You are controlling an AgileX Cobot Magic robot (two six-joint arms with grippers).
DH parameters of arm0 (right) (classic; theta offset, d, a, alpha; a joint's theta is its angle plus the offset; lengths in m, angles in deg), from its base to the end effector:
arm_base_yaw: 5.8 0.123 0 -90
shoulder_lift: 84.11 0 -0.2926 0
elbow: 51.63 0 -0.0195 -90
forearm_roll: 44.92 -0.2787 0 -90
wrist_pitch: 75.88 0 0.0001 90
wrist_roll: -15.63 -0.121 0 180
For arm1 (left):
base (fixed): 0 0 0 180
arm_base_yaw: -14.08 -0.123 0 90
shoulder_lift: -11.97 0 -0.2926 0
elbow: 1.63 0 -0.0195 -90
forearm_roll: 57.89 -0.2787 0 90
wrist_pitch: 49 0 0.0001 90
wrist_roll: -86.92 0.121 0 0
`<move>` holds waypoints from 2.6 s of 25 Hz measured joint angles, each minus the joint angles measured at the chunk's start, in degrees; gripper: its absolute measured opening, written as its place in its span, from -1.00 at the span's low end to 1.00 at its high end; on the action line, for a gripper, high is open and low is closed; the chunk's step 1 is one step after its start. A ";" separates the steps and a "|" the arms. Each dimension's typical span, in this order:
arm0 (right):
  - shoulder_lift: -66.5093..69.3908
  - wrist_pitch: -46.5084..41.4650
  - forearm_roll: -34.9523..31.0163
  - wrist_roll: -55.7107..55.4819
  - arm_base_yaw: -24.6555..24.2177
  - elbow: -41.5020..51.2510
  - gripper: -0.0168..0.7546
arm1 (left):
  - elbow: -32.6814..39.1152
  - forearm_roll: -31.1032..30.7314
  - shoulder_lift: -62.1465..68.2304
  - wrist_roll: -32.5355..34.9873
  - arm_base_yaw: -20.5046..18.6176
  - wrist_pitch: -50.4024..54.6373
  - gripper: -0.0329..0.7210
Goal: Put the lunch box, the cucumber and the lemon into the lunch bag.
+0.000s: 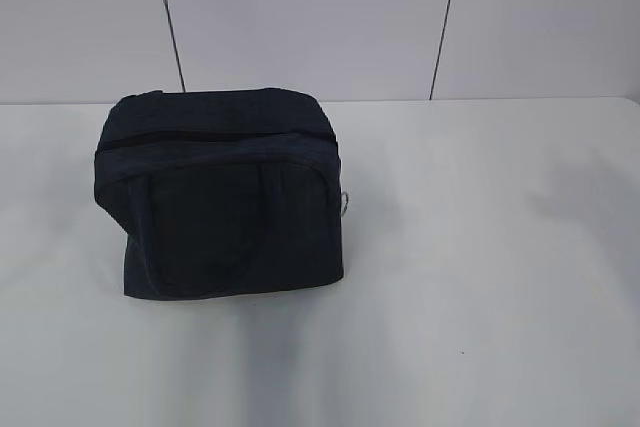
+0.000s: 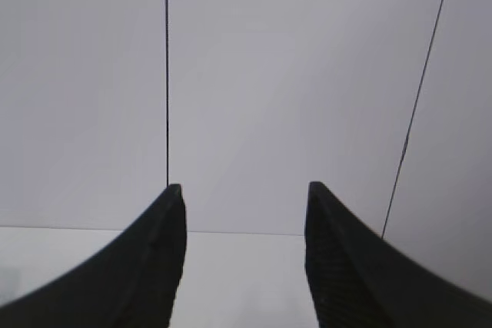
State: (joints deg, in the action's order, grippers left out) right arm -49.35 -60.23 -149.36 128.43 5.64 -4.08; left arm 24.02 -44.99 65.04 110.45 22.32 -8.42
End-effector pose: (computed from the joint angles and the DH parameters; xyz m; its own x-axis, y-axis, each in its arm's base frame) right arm 0.1531 -0.0012 0.3540 0.0538 -0.1233 -0.9909 0.0721 0.9902 -0.1193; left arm 0.1942 -0.0459 0.3732 -0.3967 0.2936 -0.8697 0.3723 0.9175 0.1399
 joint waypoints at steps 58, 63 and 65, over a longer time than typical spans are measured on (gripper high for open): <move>0.00 -0.31 0.00 0.00 0.00 0.00 0.03 | 21.51 -6.89 -44.92 -17.77 -3.29 22.89 -0.01; 0.00 -0.31 0.00 0.00 0.00 0.00 0.03 | 21.51 -6.78 -44.92 -17.77 -3.29 22.89 -0.01; 0.00 -0.31 0.00 0.00 0.00 0.00 0.03 | 21.51 -6.78 -44.92 -17.77 -3.29 22.89 -0.01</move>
State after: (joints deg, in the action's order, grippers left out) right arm -49.35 -60.55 -149.36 128.43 5.64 -4.08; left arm 45.53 -51.77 20.12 92.68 19.03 14.47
